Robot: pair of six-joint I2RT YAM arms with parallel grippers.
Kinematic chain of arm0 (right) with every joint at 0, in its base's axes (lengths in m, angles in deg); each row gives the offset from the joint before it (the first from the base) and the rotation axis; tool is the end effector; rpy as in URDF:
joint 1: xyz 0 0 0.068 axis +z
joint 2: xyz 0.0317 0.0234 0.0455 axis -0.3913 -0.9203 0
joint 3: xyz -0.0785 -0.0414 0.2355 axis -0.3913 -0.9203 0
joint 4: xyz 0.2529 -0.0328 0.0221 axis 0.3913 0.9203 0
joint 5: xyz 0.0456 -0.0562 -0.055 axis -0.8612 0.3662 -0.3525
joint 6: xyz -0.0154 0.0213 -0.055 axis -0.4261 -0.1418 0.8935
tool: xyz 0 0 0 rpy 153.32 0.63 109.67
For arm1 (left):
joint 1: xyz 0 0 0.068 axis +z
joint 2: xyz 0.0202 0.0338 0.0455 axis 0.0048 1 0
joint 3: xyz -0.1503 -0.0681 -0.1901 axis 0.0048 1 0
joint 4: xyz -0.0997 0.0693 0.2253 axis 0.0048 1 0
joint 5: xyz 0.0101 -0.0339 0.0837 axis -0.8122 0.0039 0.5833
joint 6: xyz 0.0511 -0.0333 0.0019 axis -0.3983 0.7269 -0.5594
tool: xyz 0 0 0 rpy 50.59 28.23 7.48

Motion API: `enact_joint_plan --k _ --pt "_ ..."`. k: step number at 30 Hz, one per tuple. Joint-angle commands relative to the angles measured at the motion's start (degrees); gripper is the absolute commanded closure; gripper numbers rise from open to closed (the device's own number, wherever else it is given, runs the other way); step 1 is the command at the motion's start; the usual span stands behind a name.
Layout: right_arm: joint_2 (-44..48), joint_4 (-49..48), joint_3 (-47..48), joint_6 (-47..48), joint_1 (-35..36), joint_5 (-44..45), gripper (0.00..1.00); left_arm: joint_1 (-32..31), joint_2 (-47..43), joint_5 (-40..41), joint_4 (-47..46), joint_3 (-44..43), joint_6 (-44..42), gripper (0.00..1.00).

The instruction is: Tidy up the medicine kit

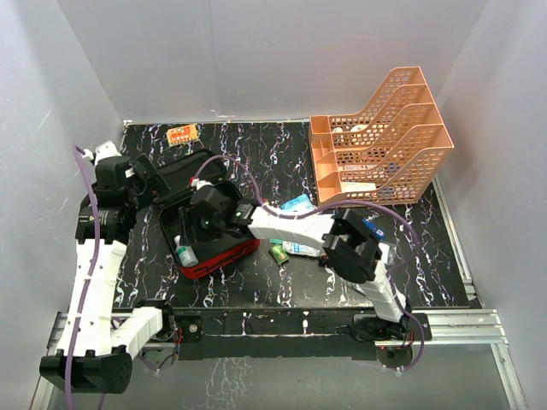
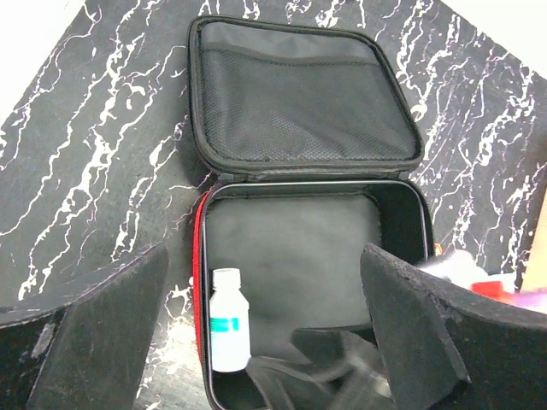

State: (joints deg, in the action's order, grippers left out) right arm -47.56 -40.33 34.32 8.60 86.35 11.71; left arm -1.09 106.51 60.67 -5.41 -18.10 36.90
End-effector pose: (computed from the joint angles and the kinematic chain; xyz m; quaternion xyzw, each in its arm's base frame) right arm 0.2154 0.4384 0.1987 -0.1905 0.8935 0.3478 0.2106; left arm 0.2067 0.0063 0.3608 -0.2506 0.8185 -0.0207 0.5166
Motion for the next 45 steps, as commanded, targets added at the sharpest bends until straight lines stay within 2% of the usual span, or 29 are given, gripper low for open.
enact_joint_plan --k 1,4,12,18,20,27,38,45 --pt "13.0 -1.9 -4.2 3.4 -2.1 4.1 0.43 -0.2 -3.0 -1.9 -0.9 -1.3 -0.4 0.08" --pt "19.8 -1.7 -12.0 4.5 -4.0 7.3 0.43 -0.2 -4.0 -5.3 -2.0 0.0 -0.5 0.07" --pt "41.6 1.6 -35.8 5.4 -11.3 24.2 0.43 -0.2 -8.4 -11.5 -8.7 11.3 0.8 0.07" --pt "49.9 9.8 -44.0 3.6 -16.9 32.3 0.41 -0.2 -12.1 -12.7 -15.4 19.1 2.3 0.07" --pt "51.8 12.5 -46.0 2.0 -18.1 34.8 0.37 -0.2 -12.9 -12.9 -17.0 20.9 2.2 0.07" --pt "55.6 16.4 -53.7 -2.8 -23.7 34.2 0.33 -0.2 -13.5 -12.4 -20.1 25.6 2.0 0.07" --pt "51.0 13.3 -59.0 -2.7 -25.1 28.2 0.47 -0.2 -13.6 -11.9 -20.9 26.1 2.0 0.06" --pt "48.2 10.3 -60.8 -1.5 -25.6 24.9 0.47 -0.2 -13.4 -11.9 -21.3 26.3 1.9 0.06"
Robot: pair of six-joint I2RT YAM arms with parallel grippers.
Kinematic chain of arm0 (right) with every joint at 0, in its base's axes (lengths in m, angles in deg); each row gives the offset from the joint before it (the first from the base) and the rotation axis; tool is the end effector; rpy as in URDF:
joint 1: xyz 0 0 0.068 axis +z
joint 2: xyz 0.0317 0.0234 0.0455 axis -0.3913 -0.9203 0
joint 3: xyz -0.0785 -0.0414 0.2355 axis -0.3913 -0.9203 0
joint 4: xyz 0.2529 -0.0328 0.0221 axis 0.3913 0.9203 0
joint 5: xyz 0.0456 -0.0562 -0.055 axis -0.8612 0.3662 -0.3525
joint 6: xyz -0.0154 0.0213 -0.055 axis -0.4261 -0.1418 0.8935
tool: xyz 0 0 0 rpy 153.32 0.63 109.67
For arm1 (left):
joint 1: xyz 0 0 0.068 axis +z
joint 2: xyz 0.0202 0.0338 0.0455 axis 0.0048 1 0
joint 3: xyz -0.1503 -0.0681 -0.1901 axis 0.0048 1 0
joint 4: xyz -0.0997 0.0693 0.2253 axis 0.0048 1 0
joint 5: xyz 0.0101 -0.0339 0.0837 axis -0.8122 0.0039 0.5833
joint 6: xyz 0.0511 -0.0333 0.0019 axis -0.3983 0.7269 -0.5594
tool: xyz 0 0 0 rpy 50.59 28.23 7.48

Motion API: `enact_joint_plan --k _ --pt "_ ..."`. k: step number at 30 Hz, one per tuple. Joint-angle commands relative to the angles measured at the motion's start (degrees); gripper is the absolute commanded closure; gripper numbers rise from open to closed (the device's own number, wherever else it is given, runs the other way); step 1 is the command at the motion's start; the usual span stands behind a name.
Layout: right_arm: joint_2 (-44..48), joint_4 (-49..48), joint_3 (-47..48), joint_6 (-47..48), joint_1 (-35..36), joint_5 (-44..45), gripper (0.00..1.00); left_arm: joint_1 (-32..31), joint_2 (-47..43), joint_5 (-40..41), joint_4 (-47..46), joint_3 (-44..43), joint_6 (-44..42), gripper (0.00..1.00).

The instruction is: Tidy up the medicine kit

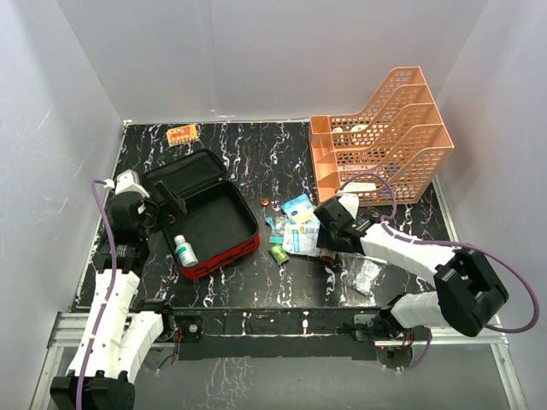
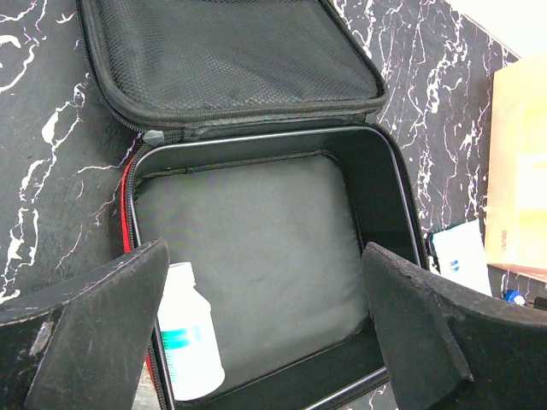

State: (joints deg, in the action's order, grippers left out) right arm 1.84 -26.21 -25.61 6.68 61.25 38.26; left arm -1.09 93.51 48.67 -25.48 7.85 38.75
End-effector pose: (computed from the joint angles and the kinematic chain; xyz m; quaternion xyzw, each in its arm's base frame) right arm 0.1953 0.1331 0.1611 0.0819 0.9606 -0.0058 0.2654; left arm 0.1912 -0.0027 0.2845 -0.2066 0.8006 -0.1311 0.5470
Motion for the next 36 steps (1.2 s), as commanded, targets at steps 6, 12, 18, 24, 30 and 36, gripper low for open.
enact_joint_plan --k 6,12,18,24,30,36 --pt "-2.8 -4.9 -1.7 0.3 -0.8 -3.0 0.50 -0.2 -0.2 0.2 -1.3 0.4 0.0 0.06" --pt "-0.4 -4.8 -1.4 0.2 -0.8 -1.4 0.65 -0.3 -0.2 0.4 -1.3 0.5 -0.1 0.06" --pt "4.5 -4.0 1.8 1.6 -0.8 0.8 0.66 -0.3 0.0 1.4 -0.9 0.5 0.1 0.06" --pt "5.9 -8.3 7.6 5.3 -0.7 -4.6 0.66 -0.3 -0.1 2.5 -0.2 0.3 0.3 0.06" --pt "-0.7 -17.4 14.6 5.7 2.8 -11.8 0.66 -0.3 -0.4 8.7 2.6 -0.3 1.7 0.06" --pt "-11.9 -23.9 25.1 5.7 12.5 -14.0 0.66 -0.3 -0.7 14.2 5.2 -1.0 3.1 0.06"
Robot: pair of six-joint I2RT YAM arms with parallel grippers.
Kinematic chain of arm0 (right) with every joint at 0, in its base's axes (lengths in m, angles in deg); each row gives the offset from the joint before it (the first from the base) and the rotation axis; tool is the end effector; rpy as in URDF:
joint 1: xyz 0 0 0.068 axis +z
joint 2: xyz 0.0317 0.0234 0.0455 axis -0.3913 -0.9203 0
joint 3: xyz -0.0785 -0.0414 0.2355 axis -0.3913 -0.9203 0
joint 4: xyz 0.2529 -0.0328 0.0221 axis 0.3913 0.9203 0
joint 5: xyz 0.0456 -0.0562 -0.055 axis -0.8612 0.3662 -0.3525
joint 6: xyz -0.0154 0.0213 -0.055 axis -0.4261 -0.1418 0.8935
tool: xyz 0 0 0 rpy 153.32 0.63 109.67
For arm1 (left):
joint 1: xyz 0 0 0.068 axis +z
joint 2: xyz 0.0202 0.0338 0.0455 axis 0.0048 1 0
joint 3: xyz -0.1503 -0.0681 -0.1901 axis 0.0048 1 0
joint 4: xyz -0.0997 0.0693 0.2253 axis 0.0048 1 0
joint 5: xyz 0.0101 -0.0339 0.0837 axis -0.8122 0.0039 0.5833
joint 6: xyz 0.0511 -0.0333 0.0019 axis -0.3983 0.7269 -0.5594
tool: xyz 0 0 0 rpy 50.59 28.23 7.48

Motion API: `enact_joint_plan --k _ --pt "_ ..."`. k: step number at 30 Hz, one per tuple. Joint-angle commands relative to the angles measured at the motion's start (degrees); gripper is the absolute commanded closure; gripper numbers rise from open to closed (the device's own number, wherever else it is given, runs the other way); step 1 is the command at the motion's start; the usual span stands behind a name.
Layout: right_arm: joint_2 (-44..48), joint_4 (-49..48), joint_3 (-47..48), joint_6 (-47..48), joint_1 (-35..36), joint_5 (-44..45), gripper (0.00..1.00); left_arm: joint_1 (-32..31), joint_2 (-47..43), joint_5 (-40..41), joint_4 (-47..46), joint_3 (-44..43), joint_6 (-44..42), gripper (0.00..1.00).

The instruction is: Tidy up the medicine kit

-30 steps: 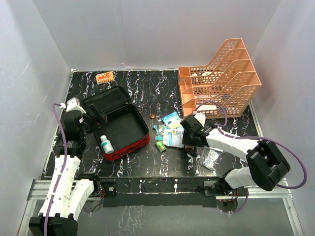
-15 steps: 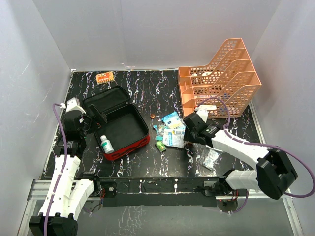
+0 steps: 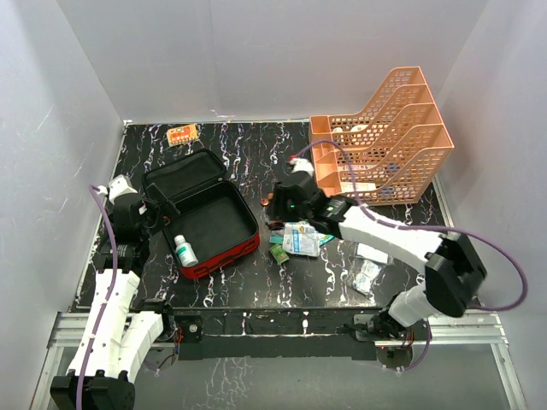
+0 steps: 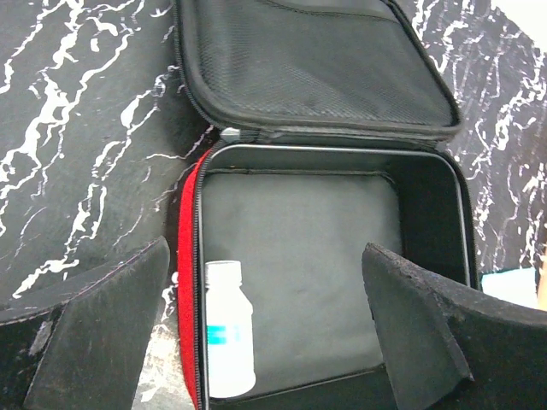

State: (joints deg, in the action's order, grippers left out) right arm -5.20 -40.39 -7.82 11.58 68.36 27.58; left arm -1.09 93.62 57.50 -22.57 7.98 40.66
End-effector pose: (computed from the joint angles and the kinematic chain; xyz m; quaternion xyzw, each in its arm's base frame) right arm 0.2295 0.2205 0.2398 -0.0159 0.9104 0.2105 0.3558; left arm 0.1886 0.0043 0.2782 -0.2625 0.7977 -0.0706 0.5383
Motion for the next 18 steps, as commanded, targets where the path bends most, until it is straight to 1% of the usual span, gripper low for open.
enact_joint_plan --k 1,4,7,13,18 --pt "-6.8 -10.5 9.1 0.9 6.8 -4.2 0.66 -0.3 -0.9 5.7 2.5 -1.2 1.3 0.06" --pt "-13.4 -12.5 14.8 1.7 10.5 -6.0 0.66 -0.3 -1.2 6.9 3.0 -1.4 1.6 0.06" --pt "-19.9 -13.1 20.0 2.9 12.6 -6.9 0.66 -0.3 -1.4 9.2 4.1 -1.7 2.4 0.06" --pt "-29.9 -13.1 27.7 3.3 13.4 -11.8 0.66 -0.3 -1.9 11.0 4.9 -1.9 2.9 0.06" --pt "-35.0 -12.0 31.4 3.2 13.8 -14.2 0.64 -0.4 -2.1 10.8 4.6 -1.7 2.8 0.06"
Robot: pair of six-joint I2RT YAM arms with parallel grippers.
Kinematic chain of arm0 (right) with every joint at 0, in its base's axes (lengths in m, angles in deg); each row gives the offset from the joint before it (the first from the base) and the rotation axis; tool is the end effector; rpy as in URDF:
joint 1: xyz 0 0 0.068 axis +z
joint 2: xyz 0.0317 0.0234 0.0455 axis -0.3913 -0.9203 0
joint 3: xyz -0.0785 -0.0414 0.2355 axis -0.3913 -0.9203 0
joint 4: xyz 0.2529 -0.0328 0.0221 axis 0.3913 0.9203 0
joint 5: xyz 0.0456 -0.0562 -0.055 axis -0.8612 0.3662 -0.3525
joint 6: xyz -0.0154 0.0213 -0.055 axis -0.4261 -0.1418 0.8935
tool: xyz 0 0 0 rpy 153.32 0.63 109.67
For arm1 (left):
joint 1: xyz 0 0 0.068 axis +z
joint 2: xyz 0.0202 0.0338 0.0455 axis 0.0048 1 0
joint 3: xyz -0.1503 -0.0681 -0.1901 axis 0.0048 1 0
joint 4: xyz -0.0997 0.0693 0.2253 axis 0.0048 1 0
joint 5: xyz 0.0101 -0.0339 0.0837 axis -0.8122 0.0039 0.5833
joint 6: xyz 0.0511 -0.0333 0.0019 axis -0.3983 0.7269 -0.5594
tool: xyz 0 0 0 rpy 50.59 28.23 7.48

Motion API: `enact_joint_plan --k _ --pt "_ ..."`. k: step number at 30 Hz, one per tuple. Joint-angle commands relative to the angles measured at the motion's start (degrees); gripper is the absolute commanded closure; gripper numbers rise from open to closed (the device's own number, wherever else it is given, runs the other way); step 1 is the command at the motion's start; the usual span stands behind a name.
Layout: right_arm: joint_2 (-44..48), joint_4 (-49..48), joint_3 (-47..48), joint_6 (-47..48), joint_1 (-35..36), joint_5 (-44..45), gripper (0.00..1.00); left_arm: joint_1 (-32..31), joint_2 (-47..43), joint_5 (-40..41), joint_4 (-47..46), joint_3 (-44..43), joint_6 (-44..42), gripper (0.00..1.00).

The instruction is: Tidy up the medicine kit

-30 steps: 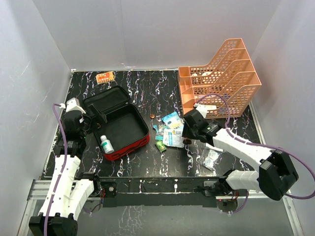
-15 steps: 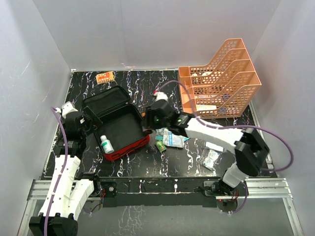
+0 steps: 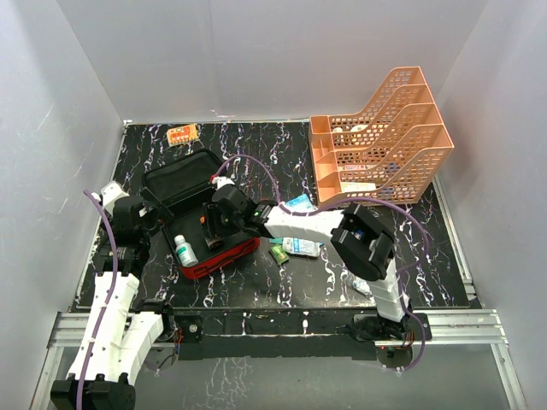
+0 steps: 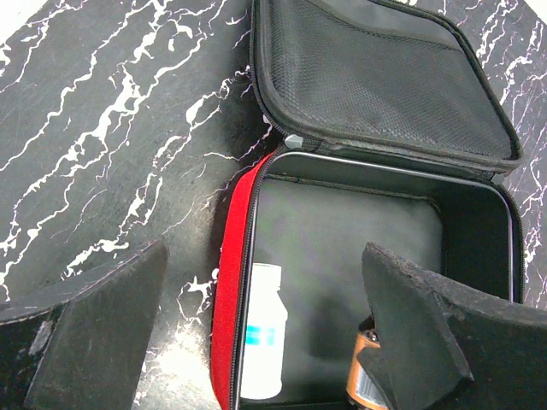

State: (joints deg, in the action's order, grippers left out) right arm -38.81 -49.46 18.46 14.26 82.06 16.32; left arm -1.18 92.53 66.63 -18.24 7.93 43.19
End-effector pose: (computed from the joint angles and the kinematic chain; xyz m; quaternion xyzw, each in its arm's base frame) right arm 0.2325 0.3890 0.1902 -0.1841 0.8883 0.3156 0.2783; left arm 0.1800 0.0112 0.2745 -0.3179 0.7865 -0.0084 0.5294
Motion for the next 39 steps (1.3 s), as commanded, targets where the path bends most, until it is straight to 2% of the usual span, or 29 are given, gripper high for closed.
enact_joint_plan --k 1,17,23,33,39 --pt "-2.1 -2.9 5.5 0.5 0.2 -3.4 0.64 -0.3 -1.0 1.6 0.3 -1.6 0.2 0.06" --pt "-11.3 -0.4 11.8 -2.9 1.7 -9.8 0.58 -0.4 -0.8 0.7 -0.3 -1.3 -0.2 0.05" --pt "-12.5 -0.1 12.1 -5.8 2.1 -10.8 0.48 -0.4 -0.8 0.7 -0.3 -1.2 -0.3 0.05" --pt "-9.8 0.0 11.8 -7.1 2.3 -8.9 0.44 -0.5 -1.2 0.7 -0.3 -1.3 -0.3 0.05" --pt "-6.8 1.8 10.8 -5.7 2.2 -1.8 0.37 -0.5 -1.3 0.5 -0.4 -1.2 -0.2 0.05"
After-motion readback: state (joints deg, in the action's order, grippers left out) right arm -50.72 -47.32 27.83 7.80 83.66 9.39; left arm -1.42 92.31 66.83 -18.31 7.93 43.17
